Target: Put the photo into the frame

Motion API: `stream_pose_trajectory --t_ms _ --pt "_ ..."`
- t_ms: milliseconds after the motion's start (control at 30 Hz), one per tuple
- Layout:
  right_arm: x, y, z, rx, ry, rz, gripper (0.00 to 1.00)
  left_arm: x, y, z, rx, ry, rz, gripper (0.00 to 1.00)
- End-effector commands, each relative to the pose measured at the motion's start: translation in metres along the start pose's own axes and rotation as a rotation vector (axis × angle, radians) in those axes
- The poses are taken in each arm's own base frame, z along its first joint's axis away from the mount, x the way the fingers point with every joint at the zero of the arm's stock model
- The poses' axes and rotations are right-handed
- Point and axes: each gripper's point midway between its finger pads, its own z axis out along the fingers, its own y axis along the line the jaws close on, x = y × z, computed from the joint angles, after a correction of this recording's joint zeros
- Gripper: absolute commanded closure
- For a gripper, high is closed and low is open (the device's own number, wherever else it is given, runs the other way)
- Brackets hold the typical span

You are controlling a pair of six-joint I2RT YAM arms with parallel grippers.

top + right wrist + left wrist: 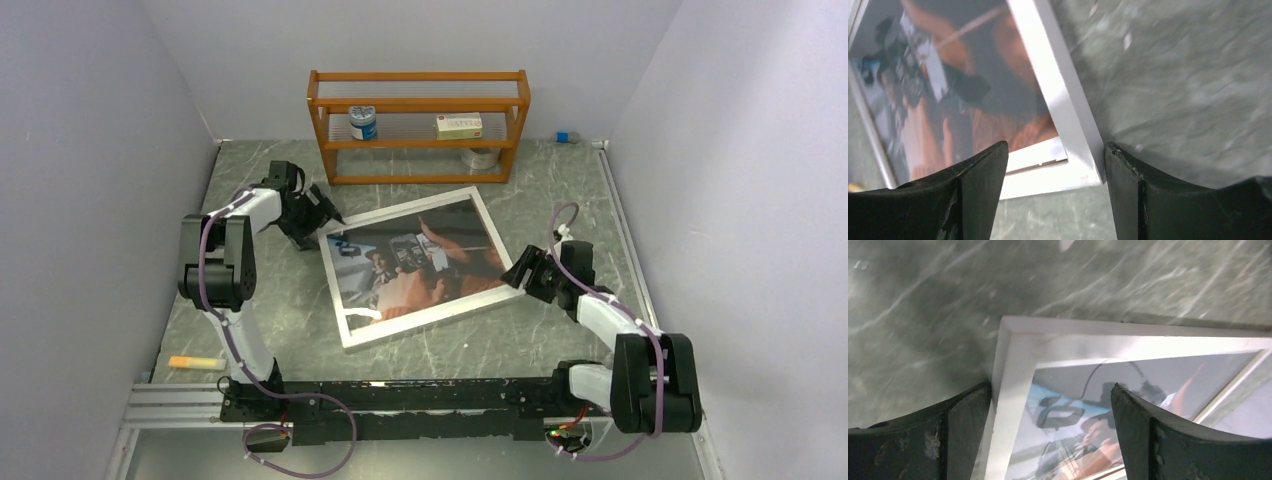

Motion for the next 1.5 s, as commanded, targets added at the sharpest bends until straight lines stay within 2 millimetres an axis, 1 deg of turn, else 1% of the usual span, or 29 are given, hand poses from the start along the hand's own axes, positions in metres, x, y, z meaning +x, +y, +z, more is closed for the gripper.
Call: stream_pose_trajectory --t_ms 0,100,200,300,400,467,600,633,733,800,833,900,1000,1067,1100,1167,1267,1300,1367,1467 --pt "0.101 0.043 -0.041 -0.219 0.426 0.156 0.28 0.042 -0.041 0.022 0.187 0.192 -0.028 0.07" --pt "0.100 0.044 -0.051 -0.208 0.411 0.136 0.27 0.040 -0.033 0.022 0.147 0.177 -0.022 0.07" --pt "0.086 0.040 -0.058 -0.114 0.352 0.155 0.26 0.032 -0.017 0.015 0.054 0.118 -0.018 0.06" --pt "0.063 0.025 -0.065 0.046 0.244 0.177 0.22 0.020 -0.003 -0.002 -0.017 0.045 -0.022 0.06" --pt "0.037 0.018 -0.074 0.142 0.136 0.161 0.20 0.011 0.006 -0.020 -0.048 -0.008 -0.004 0.06" --pt "0.021 0.019 -0.080 0.171 0.090 0.144 0.19 0.007 0.013 -0.033 -0.088 -0.036 0.016 0.06" --pt "-0.011 0.031 -0.096 0.196 0.027 0.108 0.19 0.000 0.021 -0.065 -0.140 -0.107 0.053 0.06" --pt "-0.019 0.034 -0.100 0.198 0.007 0.096 0.19 -0.001 0.019 -0.077 -0.129 -0.133 0.066 0.06" --pt "-0.048 0.046 -0.120 0.205 -0.079 0.046 0.19 0.002 -0.014 -0.126 0.058 -0.237 0.164 0.06" --pt "-0.066 0.056 -0.136 0.204 -0.134 0.003 0.18 0.010 -0.027 -0.159 0.135 -0.277 0.227 0.06" --pt "-0.079 0.064 -0.148 0.196 -0.177 -0.019 0.17 0.014 -0.028 -0.174 0.142 -0.296 0.250 0.06" --pt "-0.096 0.072 -0.169 0.207 -0.242 -0.046 0.16 0.019 -0.029 -0.207 0.145 -0.351 0.284 0.06" --pt "-0.118 0.078 -0.202 0.243 -0.357 -0.064 0.15 0.030 -0.035 -0.256 0.196 -0.438 0.338 0.06" --pt "-0.130 0.081 -0.225 0.264 -0.436 -0.055 0.14 0.036 -0.036 -0.289 0.229 -0.523 0.367 0.06" --pt "-0.135 0.082 -0.236 0.272 -0.471 -0.053 0.13 0.038 -0.034 -0.304 0.234 -0.570 0.375 0.06" --pt "-0.140 0.083 -0.257 0.293 -0.528 -0.043 0.10 0.048 -0.027 -0.337 0.251 -0.655 0.391 0.06" --pt "-0.143 0.083 -0.285 0.321 -0.591 -0.033 0.10 0.060 -0.011 -0.370 0.230 -0.748 0.399 0.06" --pt "-0.143 0.083 -0.293 0.328 -0.604 -0.032 0.09 0.065 -0.005 -0.378 0.225 -0.766 0.401 0.06" --pt "-0.141 0.083 -0.312 0.342 -0.631 -0.023 0.09 0.071 0.012 -0.395 0.179 -0.820 0.382 0.06" --pt "-0.135 0.081 -0.331 0.368 -0.641 -0.020 0.09 0.080 0.039 -0.410 0.107 -0.873 0.343 0.06"
